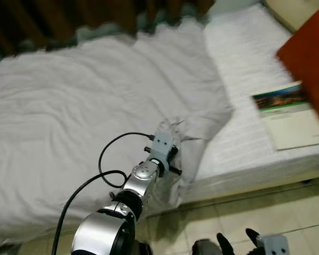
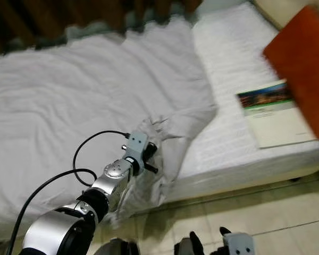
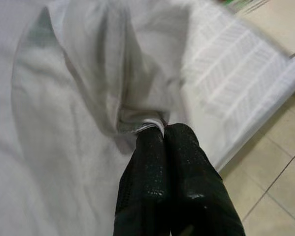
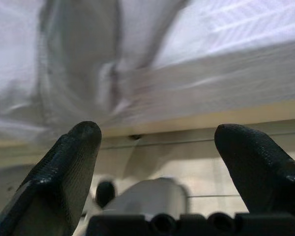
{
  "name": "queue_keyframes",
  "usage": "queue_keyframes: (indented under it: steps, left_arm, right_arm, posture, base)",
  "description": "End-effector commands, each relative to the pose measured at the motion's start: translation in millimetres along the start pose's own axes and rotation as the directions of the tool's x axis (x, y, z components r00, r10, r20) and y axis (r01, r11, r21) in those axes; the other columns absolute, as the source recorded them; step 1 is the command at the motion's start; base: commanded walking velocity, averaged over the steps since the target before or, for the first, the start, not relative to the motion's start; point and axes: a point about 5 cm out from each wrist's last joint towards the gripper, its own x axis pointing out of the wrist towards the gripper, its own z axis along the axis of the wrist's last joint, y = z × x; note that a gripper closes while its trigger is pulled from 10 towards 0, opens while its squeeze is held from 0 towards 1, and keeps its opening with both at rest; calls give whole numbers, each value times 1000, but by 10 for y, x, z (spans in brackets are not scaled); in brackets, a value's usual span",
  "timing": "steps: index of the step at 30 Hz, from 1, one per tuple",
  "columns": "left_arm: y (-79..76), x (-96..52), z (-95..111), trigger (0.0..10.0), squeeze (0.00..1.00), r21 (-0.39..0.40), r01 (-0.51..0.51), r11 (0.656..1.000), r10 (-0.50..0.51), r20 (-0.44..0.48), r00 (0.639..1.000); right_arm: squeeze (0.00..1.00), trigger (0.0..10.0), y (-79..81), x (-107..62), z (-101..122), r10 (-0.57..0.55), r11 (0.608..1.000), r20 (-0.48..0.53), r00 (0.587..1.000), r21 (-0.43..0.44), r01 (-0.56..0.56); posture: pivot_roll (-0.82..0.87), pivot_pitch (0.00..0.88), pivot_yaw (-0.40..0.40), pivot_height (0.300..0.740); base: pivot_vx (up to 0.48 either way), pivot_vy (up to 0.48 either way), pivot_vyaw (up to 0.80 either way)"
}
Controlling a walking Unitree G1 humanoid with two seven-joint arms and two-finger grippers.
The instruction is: Clean up the room
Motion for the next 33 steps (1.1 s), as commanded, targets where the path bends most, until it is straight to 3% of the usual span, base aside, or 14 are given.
queue_keyframes:
  steps: [1, 5, 12, 14, 15, 26, 28, 33]
  left_arm:
    - [-210, 12, -111, 10000, 0, 1, 62, 998, -62, -39, 997]
    - [-323, 10, -174, 10000, 0, -15, 110, 994, -110, -60, 992]
    - [-724, -50, -415, 10000, 0, 20, 262, 965, -258, -117, 959]
    - [-773, -59, -436, 10000, 0, 22, 283, 959, -278, -121, 953]
    - [-899, -85, -490, 10000, 0, 36, 334, 942, -326, -133, 936]
    - [-1268, -207, -688, 10000, 0, 73, 493, 867, -473, -191, 860]
    - [-1423, -268, -759, 10000, 0, 85, 553, 829, -528, -208, 823]
    - [-1595, -311, -769, 10000, 0, 78, 604, 793, -580, -202, 789]
  right_arm:
    - [0, 10000, 68, -4, -93, 23, 999, -32, 999, 31, -22]
    - [0, 10000, 68, 14, -94, 31, 999, -25, 999, 29, -31]
    - [0, 10000, 43, 65, -85, 36, 999, -16, 999, 18, -36]
    - [0, 10000, 42, 67, -88, 36, 999, -16, 999, 17, -36]
    - [0, 10000, 50, 71, -96, 36, 999, -15, 999, 18, -35]
    - [0, 10000, 101, 19, -159, 51, 999, -36, 998, 21, -50]
    - [0, 10000, 112, -1, -182, 53, 998, -46, 998, 20, -52]
    - [0, 10000, 112, -5, -185, 55, 998, -46, 997, 15, -55]
  posture:
    - [-297, 190, 112, 740]
    - [-300, 183, 118, 740]
    - [-309, 161, 122, 740]
    - [-310, 158, 125, 740]
    - [-314, 156, 130, 740]
    - [-323, 179, 135, 740]
    - [-327, 182, 136, 740]
    - [-332, 182, 136, 740]
  base:
    - [0, -469, 0]
    - [0, -469, 0]
    - [0, -469, 0]
    - [0, -469, 0]
    - [0, -469, 0]
    - [0, -469, 0]
    - [0, -469, 0]
    - [0, -469, 0]
